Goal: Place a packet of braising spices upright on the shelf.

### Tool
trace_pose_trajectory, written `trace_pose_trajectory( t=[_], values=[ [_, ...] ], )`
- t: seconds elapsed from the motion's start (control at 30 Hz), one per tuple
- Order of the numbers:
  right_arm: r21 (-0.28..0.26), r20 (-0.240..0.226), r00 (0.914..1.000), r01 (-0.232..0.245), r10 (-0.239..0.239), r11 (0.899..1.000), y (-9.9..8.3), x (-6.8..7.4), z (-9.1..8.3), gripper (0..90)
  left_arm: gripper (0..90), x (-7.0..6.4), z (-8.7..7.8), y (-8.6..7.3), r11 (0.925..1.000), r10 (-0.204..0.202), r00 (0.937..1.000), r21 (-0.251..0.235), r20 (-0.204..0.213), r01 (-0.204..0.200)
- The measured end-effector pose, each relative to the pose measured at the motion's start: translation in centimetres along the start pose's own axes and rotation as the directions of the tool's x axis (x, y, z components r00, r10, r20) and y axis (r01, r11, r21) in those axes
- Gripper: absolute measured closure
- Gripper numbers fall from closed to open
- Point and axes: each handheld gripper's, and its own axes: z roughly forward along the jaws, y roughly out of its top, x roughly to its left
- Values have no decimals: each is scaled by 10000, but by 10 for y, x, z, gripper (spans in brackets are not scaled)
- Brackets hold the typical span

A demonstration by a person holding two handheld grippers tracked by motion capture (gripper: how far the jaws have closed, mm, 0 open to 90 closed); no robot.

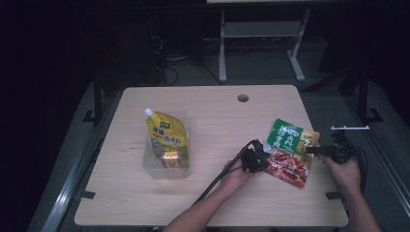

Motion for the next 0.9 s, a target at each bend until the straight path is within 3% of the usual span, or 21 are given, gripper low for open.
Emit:
trace_pose_trajectory(
  t=[0.13,0.27,0.47,0.63,0.77,0.9],
  values=[
    [144,-410,9990,203,-197,9997,2,3,5,583,895,0,0,0,10000,0,10000,-6,-5,0],
    [312,-774,9970,118,-94,9994,3,5,9,629,895,-1,0,0,10000,-12,10000,-33,3,12],
    [583,-1464,9892,210,-122,9981,5,7,15,699,895,-1,2,0,9999,-26,10000,-117,3,26],
    [817,-1744,9846,272,-125,9963,4,11,21,775,894,-2,2,1,9999,29,10000,-108,0,-29],
    [781,-1642,9862,344,-212,9963,5,14,22,887,894,-3,2,1,9999,40,10000,-104,5,-40],
    [635,-1609,9861,521,-413,9966,6,18,18,895,887,-3,1,0,9999,-65,9999,-122,104,67]
  ],
)
